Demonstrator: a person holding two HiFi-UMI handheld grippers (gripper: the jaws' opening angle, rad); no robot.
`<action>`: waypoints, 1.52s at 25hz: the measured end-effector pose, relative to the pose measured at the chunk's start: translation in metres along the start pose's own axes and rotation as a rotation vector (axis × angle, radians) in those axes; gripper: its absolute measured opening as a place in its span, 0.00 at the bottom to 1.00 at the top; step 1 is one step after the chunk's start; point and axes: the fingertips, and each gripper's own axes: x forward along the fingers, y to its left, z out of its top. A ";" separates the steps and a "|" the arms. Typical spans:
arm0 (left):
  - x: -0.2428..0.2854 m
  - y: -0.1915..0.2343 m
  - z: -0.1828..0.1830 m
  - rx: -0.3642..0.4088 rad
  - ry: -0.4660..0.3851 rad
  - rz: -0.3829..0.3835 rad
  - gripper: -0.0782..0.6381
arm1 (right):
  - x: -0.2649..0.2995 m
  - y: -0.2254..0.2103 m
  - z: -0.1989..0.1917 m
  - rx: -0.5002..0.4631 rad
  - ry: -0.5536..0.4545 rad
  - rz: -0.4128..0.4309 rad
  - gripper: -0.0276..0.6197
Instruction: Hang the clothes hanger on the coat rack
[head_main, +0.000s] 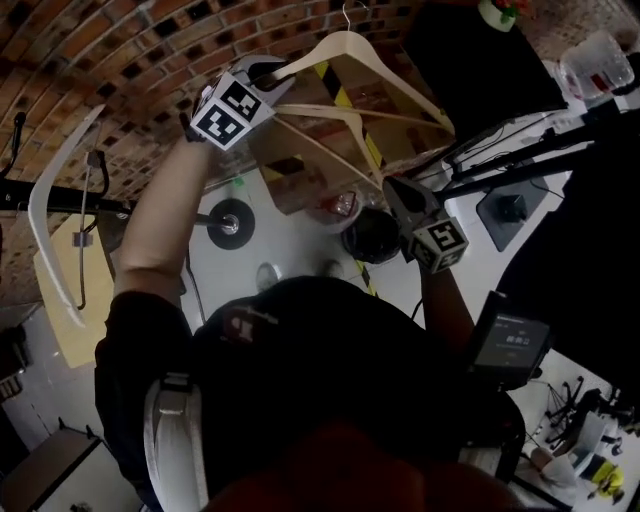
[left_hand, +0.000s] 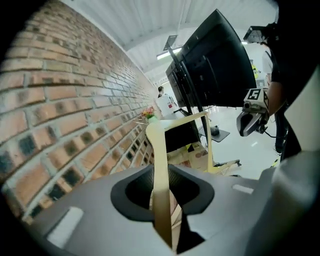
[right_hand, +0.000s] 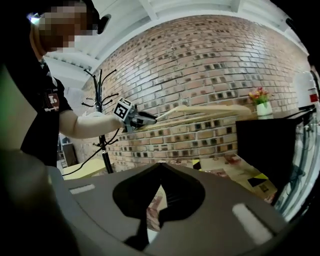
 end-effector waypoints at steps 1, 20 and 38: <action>-0.017 0.002 0.007 0.004 -0.005 0.022 0.23 | 0.004 0.006 0.006 -0.013 -0.007 0.018 0.06; -0.359 0.039 0.083 0.061 0.049 0.520 0.23 | 0.113 0.141 0.090 -0.226 -0.070 0.458 0.06; -0.645 0.046 0.150 0.104 -0.024 0.881 0.23 | 0.165 0.223 0.126 -0.311 -0.070 0.622 0.06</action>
